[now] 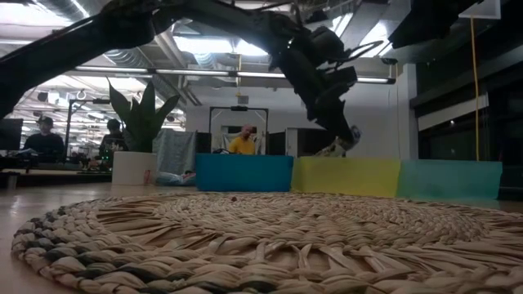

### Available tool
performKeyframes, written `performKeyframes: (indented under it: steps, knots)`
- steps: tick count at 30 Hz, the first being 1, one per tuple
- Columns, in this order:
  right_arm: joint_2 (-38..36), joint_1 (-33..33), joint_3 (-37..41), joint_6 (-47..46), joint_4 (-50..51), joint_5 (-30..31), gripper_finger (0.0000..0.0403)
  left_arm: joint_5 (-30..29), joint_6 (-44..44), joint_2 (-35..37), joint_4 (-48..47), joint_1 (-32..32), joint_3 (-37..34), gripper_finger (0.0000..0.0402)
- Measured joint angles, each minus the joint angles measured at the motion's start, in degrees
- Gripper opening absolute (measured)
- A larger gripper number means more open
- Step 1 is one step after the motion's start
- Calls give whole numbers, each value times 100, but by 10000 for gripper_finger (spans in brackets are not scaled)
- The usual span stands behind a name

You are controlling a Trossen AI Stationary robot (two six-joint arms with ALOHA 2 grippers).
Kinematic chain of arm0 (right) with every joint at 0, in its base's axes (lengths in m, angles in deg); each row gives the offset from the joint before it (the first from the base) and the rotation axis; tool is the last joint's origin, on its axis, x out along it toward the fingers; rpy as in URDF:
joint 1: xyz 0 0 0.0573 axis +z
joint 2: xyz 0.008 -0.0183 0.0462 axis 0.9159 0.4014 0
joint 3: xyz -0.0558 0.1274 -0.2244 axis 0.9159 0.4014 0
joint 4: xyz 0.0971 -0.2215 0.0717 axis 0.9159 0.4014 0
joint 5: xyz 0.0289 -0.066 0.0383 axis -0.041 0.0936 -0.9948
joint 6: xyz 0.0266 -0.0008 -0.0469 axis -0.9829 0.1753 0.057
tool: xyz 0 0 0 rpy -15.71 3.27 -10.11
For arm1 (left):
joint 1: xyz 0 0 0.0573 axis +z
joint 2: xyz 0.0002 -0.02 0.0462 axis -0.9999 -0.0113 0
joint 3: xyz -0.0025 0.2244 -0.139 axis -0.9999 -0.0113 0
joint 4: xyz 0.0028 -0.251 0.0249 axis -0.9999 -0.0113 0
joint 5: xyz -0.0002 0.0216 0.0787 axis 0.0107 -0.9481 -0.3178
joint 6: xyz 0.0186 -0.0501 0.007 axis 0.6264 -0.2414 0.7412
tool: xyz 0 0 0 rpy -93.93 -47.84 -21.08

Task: Pick and place Granola Bars by type
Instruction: Put the blue granola bar into the yellow bin, then put the red granola bar into the green bin

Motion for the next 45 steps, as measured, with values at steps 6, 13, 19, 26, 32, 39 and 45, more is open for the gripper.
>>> performKeyframes:
  steps: [6, 13, 19, 26, 32, 39, 45]
  knots:
    - [0, 0, 0, -28, 0, -160, 188, 91, -69, -89, 57, -15, 0, 8]
    - [0, 0, 0, -116, 0, -170, 188, 124, -101, -215, -208, 26, -4, 8]
    - [0, -2, 0, -154, -1, -172, 188, 311, -101, -423, -336, 1, 0, 8]
    - [4, -2, 2, -157, 2, -172, 188, 342, -159, -506, -467, -11, -7, 28]
    - [2, -2, 2, -155, 7, -173, 188, 157, -158, -511, -466, -15, -7, 70]
    - [3, -2, 2, -132, 9, -172, 188, -77, -121, -482, -478, -11, -7, 130]
    - [4, -2, 2, -41, 9, -172, 188, -443, 201, -192, -585, 7, 118, 154]
